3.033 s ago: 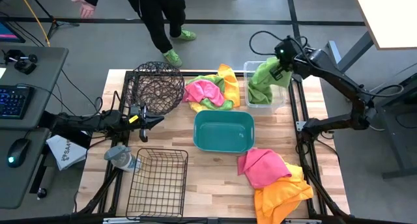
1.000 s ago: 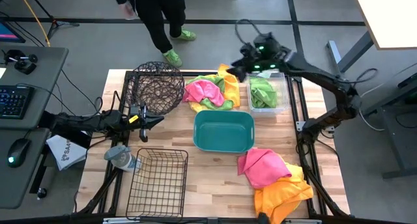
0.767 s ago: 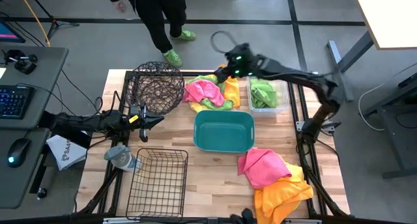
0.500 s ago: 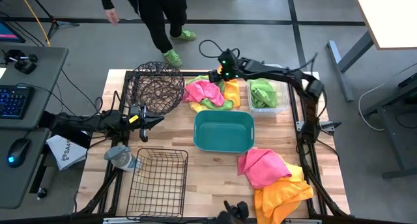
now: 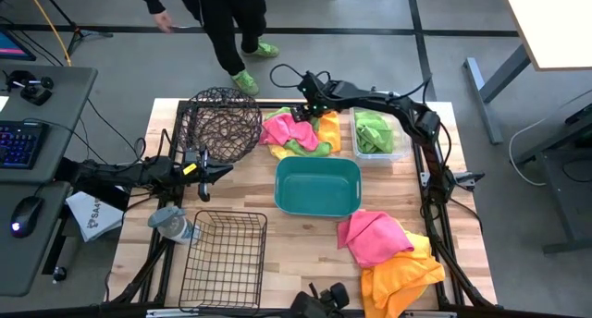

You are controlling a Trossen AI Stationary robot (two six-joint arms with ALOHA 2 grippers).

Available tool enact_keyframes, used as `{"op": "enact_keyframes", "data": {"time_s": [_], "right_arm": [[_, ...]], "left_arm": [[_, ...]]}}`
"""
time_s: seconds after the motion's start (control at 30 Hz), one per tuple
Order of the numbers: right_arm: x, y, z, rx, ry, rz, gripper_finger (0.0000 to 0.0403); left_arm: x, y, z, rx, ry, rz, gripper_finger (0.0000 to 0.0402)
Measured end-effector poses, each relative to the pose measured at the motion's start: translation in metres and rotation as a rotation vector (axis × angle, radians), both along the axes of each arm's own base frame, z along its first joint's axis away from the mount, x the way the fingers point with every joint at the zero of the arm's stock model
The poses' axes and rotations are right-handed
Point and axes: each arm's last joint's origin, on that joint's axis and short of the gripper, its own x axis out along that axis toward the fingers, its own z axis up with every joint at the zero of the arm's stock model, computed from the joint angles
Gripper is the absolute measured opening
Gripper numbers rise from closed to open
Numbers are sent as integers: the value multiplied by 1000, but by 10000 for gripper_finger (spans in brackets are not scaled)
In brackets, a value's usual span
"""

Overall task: Sort microfiber towel by color & place in baskets
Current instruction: Put the green microfiber cloth into the transparent bin

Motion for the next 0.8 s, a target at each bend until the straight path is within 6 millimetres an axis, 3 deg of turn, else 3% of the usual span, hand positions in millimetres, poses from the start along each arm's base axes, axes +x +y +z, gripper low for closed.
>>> {"op": "enact_keyframes", "data": {"time_s": [0.17, 0.27, 0.37, 0.47, 0.5, 0.6, 0.7, 0.8], "right_arm": [[-7, 3, -4, -13, 104, -1, 251], [-6, 1, -3, -54, 111, 39, 231], [-6, 1, -3, -73, 127, 59, 158], [-5, 2, -3, -62, 119, 120, 39], [-4, 3, -3, -52, 112, 148, 22], [-5, 4, 1, -14, 114, 184, 17], [-6, 9, 23, -35, 95, 247, 5], [-8, 19, 69, -111, 16, 314, 4]], "left_arm": [[0, 0, 0, 0, 0, 0, 0], [0, 0, 0, 0, 0, 0, 0], [0, 0, 0, 0, 0, 0, 0], [0, 0, 0, 0, 0, 0, 0], [0, 0, 0, 0, 0, 0, 0], [0, 0, 0, 0, 0, 0, 0], [0, 0, 0, 0, 0, 0, 0], [0, 0, 0, 0, 0, -1, 0]]}}
